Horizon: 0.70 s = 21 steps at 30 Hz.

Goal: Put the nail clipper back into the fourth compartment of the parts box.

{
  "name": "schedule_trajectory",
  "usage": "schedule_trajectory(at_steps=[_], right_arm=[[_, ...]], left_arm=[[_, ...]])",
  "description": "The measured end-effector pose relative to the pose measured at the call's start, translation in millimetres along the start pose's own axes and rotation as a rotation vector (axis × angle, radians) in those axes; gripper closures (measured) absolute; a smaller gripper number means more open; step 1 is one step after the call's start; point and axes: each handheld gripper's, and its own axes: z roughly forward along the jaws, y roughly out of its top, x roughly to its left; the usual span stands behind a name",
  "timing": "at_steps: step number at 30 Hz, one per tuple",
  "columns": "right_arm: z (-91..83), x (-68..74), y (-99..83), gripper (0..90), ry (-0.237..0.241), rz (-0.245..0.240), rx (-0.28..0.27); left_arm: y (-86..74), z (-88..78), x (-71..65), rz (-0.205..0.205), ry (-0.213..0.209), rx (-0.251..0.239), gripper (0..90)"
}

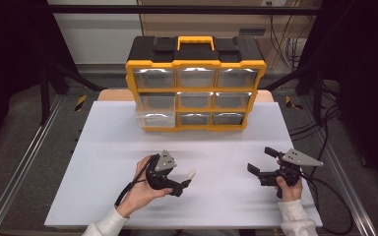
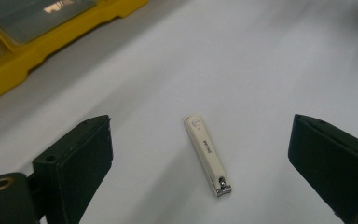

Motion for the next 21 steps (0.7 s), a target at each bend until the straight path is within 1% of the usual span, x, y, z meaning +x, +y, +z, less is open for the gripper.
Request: schedule_trajectory(at_steps=[4,5,7,14,18,21], right_arm=[[-0.3,0.0,0.1,0.3,0.0,0.0,-0.002],[-0.2,0.0,0.1,0.3,0.0,0.0,-0.001],[0.0,0.0,0.0,0.3,0.0,0.0,0.0],[-0.1,0.0,0.1,0.3,0.0,0.0,-0.001],[-0.2,-0.1,0.1,0.3,0.0,0.001,0.0],[-0.1,-0.1,0.1,0.3,0.0,0.001,0.0]], left_arm=[[-2.2,8.5,-3.8,-0.028,-0.002,0.032,9.6],[-2.9,10.2,-4.5,-0.038,-0.001,0.035,10.6],[-3.9,12.7,-5.2,-0.044,0.0,0.044,11.8],[-8.2,20.4,-6.7,-0.081,0.023,0.067,18.0],[-9.9,25.5,-8.5,-0.098,0.025,0.084,23.8],[-11.4,29.0,-10.3,-0.1,0.035,0.094,28.9]])
